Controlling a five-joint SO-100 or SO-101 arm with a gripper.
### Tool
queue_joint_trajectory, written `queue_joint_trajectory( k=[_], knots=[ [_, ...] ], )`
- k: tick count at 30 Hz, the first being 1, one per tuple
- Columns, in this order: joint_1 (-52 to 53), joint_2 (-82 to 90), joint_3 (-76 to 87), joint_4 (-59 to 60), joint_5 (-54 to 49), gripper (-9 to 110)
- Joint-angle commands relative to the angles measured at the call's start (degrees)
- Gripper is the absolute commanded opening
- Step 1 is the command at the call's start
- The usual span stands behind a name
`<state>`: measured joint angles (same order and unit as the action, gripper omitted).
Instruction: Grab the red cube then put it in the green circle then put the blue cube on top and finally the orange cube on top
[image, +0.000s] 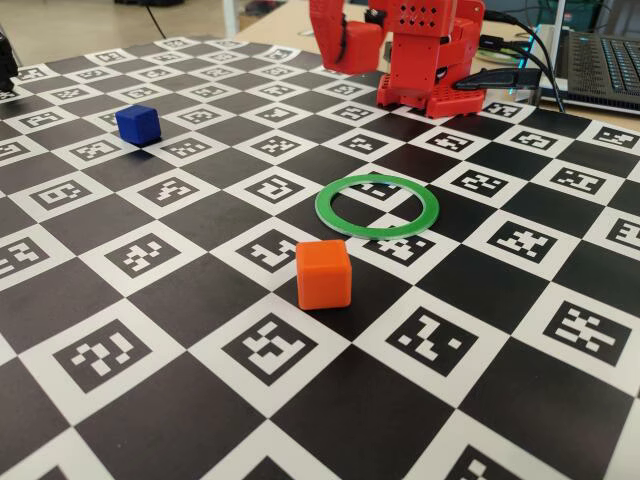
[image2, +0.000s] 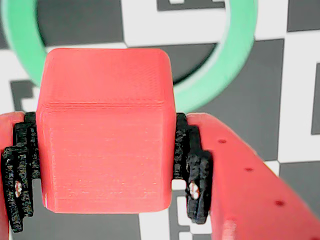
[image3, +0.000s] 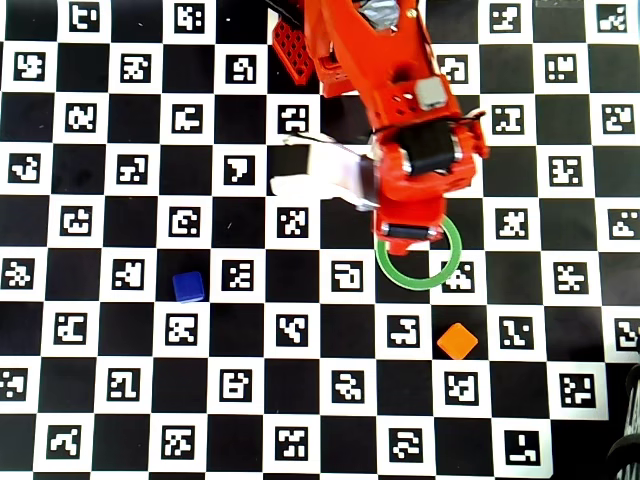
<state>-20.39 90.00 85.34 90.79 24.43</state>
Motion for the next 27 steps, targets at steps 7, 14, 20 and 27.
queue_joint_trajectory(
  k=[7, 14, 20, 27],
  knots=[
    [-2.1, -2.2, -4.9, -4.9, 2.5, 0],
    [-1.9, -3.1, -0.4, -9.9, 0.4, -1],
    [-1.8, -4.4, 5.2, -14.2, -0.3, -1],
    [-1.9, -6.7, 10.2, -18.5, 0.2, -1]
  ],
)
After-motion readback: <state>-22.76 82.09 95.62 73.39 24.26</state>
